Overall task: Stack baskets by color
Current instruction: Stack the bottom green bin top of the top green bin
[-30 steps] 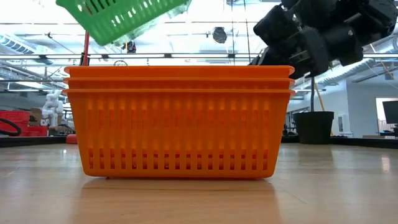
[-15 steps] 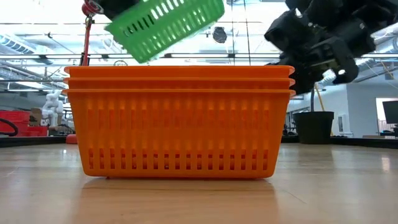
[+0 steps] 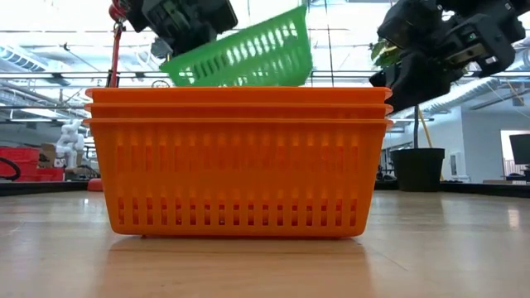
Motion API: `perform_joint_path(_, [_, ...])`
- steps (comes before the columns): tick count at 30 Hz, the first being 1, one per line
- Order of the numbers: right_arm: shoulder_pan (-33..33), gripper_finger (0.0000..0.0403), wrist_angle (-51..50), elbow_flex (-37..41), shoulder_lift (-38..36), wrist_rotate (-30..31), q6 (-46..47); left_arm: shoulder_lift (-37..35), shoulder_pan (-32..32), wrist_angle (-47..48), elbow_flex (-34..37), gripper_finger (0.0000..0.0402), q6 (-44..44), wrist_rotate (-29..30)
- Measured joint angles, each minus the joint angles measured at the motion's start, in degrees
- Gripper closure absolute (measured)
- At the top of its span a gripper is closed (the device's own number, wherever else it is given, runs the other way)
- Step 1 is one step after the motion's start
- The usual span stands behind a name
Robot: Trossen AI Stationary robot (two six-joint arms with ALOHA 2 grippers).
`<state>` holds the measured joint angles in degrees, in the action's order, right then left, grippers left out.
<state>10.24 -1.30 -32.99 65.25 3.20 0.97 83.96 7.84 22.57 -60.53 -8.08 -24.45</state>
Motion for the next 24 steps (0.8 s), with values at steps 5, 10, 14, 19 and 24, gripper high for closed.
perform_joint_path(5, [0.00, 0.0403, -1.16, 0.00, -0.50, -0.03, 0.11, 3.25, 0.42, 0.10, -0.09, 0.0384, -0.65, 0.29])
perform_joint_path(10, [0.00, 0.0403, -1.18, 0.00, -0.50, -0.03, 0.09, 4.50, 1.07, 1.04, -0.11, 0.0393, -0.65, 0.51])
perform_joint_path(14, [0.02, 0.0403, -1.15, 0.00, -0.50, -0.11, 0.10, 5.07, 1.22, 2.17, -0.11, 0.0370, -0.66, 2.42])
perform_joint_path(19, [0.02, 0.0403, -1.13, 0.00, -0.50, -0.24, 0.09, 6.02, 1.20, 1.88, -0.10, 0.0365, -0.60, 3.20])
perform_joint_path(24, [0.25, 0.0403, -1.13, 0.00, -0.47, -0.24, 0.09, 7.40, 1.26, 1.44, -0.07, 0.0371, -0.09, 3.98])
